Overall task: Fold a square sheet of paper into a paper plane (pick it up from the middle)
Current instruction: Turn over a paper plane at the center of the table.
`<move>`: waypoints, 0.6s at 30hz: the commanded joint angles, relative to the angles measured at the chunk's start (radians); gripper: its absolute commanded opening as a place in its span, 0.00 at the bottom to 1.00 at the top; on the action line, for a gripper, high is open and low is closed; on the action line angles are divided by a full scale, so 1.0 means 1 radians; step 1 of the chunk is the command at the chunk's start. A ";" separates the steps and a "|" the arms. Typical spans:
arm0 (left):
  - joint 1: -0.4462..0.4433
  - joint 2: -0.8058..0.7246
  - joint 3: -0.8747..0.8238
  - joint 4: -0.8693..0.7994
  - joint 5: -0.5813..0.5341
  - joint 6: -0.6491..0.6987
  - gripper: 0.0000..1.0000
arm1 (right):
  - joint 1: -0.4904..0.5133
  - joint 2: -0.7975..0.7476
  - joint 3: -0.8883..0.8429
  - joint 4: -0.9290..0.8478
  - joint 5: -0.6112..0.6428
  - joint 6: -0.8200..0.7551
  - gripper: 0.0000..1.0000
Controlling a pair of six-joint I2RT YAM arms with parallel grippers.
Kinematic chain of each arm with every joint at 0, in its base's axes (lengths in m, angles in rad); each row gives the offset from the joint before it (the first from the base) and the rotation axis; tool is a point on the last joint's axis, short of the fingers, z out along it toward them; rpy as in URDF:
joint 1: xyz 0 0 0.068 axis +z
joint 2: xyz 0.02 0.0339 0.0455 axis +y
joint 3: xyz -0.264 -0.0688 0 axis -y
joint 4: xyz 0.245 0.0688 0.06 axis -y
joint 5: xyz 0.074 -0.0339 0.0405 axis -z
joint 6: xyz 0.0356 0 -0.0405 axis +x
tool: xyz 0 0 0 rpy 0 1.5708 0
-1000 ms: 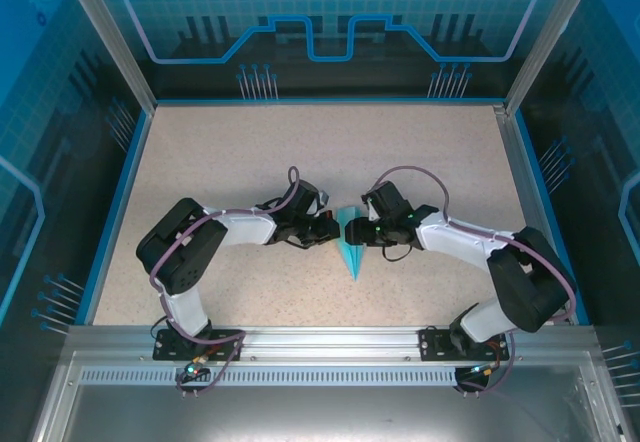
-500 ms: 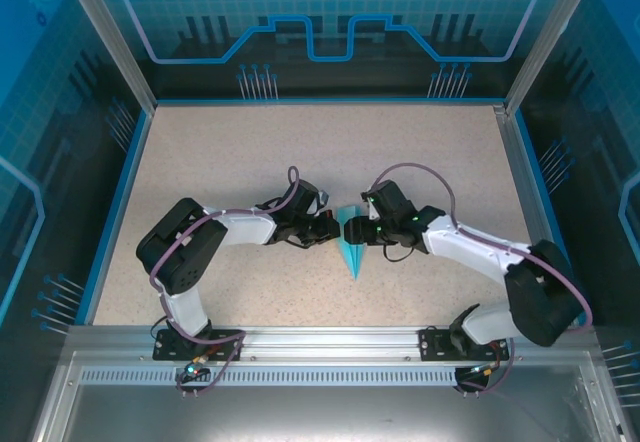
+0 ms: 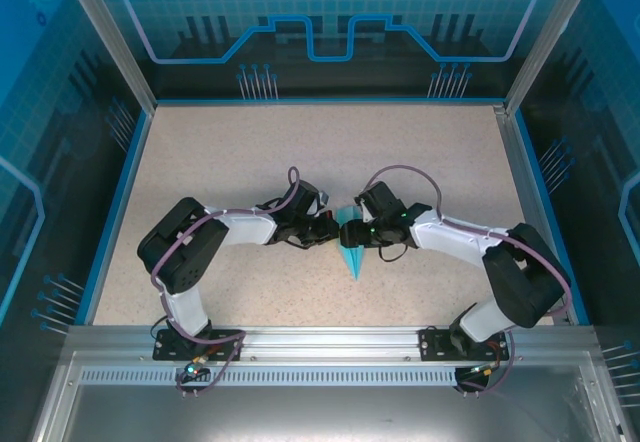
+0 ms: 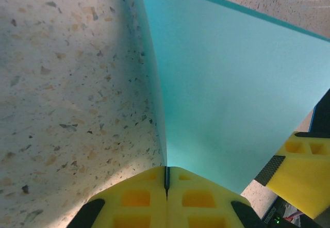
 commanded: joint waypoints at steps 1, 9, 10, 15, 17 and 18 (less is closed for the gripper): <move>0.010 0.011 -0.014 0.000 -0.012 -0.005 0.00 | 0.014 0.020 0.020 -0.013 -0.015 -0.016 0.63; 0.011 0.015 -0.013 0.000 -0.015 -0.009 0.00 | 0.030 0.008 -0.011 -0.021 -0.051 0.000 0.64; 0.010 0.015 -0.013 0.000 -0.017 -0.009 0.00 | 0.032 0.006 -0.012 -0.026 -0.052 0.000 0.64; 0.012 0.015 -0.010 -0.006 -0.020 -0.009 0.00 | 0.044 -0.013 -0.012 -0.070 -0.010 0.011 0.64; 0.012 0.015 -0.009 -0.006 -0.020 -0.010 0.00 | 0.044 -0.021 -0.015 -0.083 0.003 0.018 0.64; 0.012 0.015 -0.010 -0.005 -0.020 -0.010 0.00 | 0.045 -0.025 -0.017 -0.090 0.010 0.026 0.64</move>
